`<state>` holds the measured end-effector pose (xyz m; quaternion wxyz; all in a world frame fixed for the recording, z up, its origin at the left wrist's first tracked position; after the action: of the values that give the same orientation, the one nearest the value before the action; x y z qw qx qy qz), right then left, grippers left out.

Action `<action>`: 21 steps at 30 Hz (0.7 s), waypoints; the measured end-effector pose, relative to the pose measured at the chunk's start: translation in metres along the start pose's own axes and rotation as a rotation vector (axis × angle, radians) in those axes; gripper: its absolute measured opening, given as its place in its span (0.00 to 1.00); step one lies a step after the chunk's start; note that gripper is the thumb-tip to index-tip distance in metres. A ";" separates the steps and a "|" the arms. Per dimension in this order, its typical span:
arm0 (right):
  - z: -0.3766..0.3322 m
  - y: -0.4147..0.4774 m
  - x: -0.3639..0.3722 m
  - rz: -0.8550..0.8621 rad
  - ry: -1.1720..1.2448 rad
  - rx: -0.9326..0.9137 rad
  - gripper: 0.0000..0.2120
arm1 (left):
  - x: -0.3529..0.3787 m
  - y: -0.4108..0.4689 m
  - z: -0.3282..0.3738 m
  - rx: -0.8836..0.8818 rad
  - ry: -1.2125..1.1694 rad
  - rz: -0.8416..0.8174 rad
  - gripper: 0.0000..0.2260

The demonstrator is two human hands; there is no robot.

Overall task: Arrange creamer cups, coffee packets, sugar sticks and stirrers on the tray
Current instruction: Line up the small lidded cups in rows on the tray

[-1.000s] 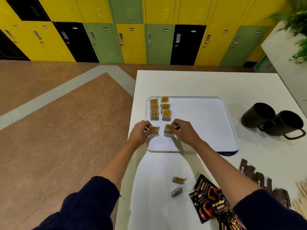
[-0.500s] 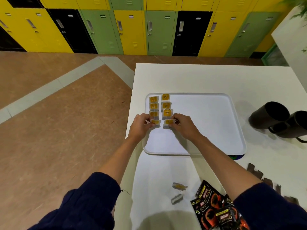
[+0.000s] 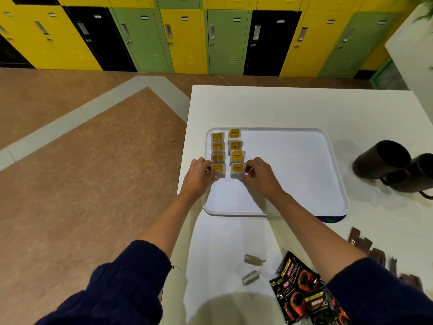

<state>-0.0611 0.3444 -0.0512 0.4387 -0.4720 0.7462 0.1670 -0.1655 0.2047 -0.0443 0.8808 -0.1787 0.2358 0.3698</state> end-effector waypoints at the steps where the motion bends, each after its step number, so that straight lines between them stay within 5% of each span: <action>1: 0.000 0.000 0.000 0.004 -0.003 0.002 0.07 | 0.000 0.000 0.000 0.000 0.005 -0.002 0.10; 15: 0.002 0.002 0.002 -0.004 0.010 0.017 0.08 | -0.001 0.002 -0.003 -0.009 0.013 0.011 0.09; 21: 0.011 -0.010 -0.006 0.038 0.093 0.087 0.16 | -0.009 -0.016 -0.002 0.023 -0.136 0.114 0.15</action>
<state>-0.0463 0.3495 -0.0509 0.4202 -0.4456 0.7812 0.1206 -0.1599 0.1880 -0.0386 0.8743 -0.1294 0.1896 0.4277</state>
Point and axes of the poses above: each hand's wrist, its own y-axis towards the middle knuckle, its own x-axis out of the palm, z = x × y, the point moved 9 cm from there along y, towards the middle knuckle, and after that the axes turned 13 degrees about -y, right-handed, at the moved point
